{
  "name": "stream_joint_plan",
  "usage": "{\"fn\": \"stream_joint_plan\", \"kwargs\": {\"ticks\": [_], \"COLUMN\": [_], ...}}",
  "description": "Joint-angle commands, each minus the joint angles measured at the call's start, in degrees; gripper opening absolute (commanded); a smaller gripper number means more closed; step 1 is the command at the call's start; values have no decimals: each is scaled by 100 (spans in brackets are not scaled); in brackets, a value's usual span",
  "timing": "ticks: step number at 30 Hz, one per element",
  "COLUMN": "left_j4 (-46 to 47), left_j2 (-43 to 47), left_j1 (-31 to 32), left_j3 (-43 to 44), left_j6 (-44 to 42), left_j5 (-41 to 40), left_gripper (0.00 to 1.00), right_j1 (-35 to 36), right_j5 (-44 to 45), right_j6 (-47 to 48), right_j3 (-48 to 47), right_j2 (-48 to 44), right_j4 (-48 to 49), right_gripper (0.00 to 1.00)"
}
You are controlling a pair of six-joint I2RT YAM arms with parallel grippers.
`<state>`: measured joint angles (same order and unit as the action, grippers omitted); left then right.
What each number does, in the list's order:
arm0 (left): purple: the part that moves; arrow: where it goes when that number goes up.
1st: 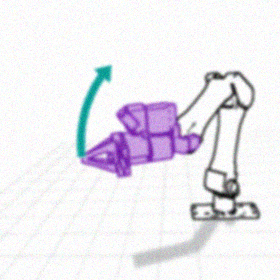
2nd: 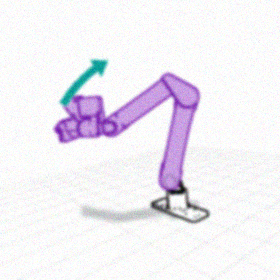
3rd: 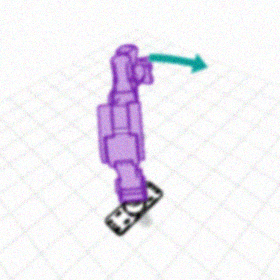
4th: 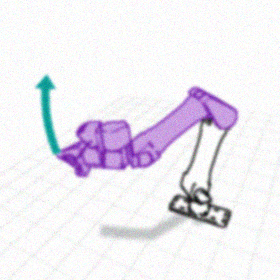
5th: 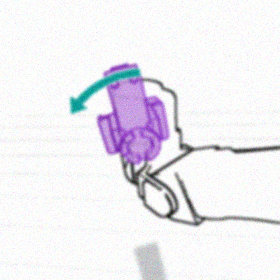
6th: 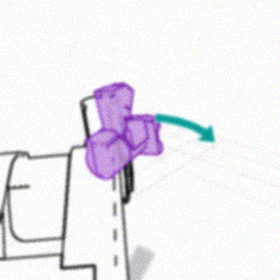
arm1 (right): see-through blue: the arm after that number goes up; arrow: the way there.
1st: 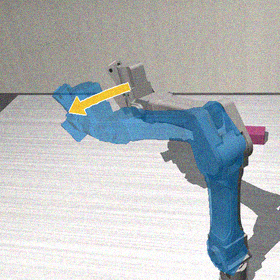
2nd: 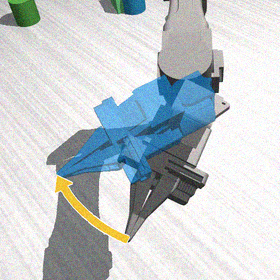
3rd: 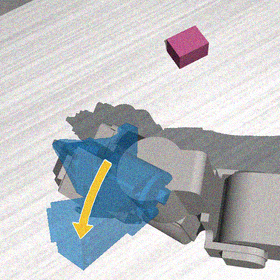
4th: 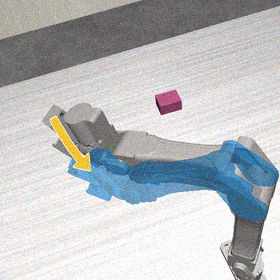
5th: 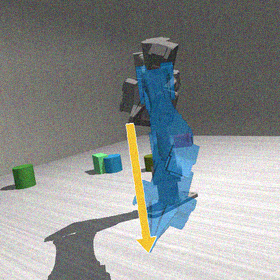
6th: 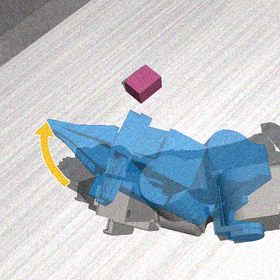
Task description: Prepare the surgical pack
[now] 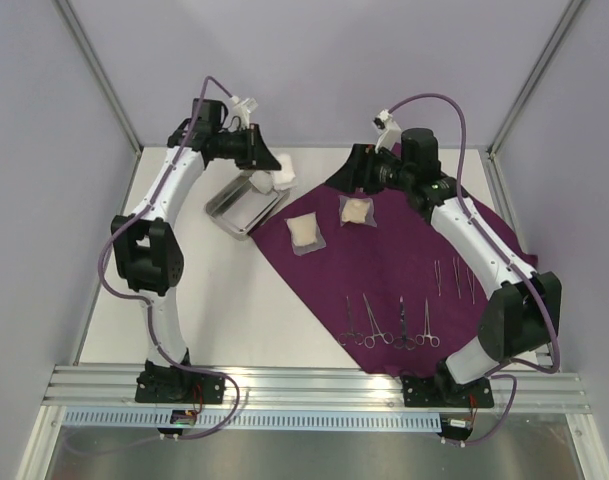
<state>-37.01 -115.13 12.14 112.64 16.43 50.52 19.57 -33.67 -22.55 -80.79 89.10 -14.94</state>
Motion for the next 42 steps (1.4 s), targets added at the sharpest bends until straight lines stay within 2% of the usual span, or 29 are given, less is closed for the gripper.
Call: {"fn": "stream_joint_plan", "kwargs": {"ticks": [1,8,14,18,22,29,35,42], "left_j4": [80,300,968,1477,1460,1477,2093,2023], "left_j2": [-315,-1309,-1942,-1969,-2162,-2110,-1724,-1723], "left_j1": [-545,-836,-933,-959,-994,-1038,-1047,-1170], "left_j3": [-111,302,293,-75,56,-408,-875,-963], "left_j6": [431,783,1494,1846,1934,2329,2549,2506], "left_j5": [-1008,-1624,-1994,-2117,-2195,-2459,-1941,-2196], "left_gripper": [0,0,0,0,0,0,0,0], "right_j1": [-59,-59,-68,-59,-59,-59,-68,-50], "right_j5": [194,150,177,238,264,317,203,150], "right_j6": [-83,-154,-66,-75,-127,-110,-110,-57], "right_j3": [107,257,231,275,213,-6,-165,-314], "right_j2": [-42,-51,-33,-94,-95,-25,99,125], "right_j4": [-44,-96,-421,-466,-519,-650,-686,-800], "right_gripper": [78,77,76,76,76,76,75,75]}}
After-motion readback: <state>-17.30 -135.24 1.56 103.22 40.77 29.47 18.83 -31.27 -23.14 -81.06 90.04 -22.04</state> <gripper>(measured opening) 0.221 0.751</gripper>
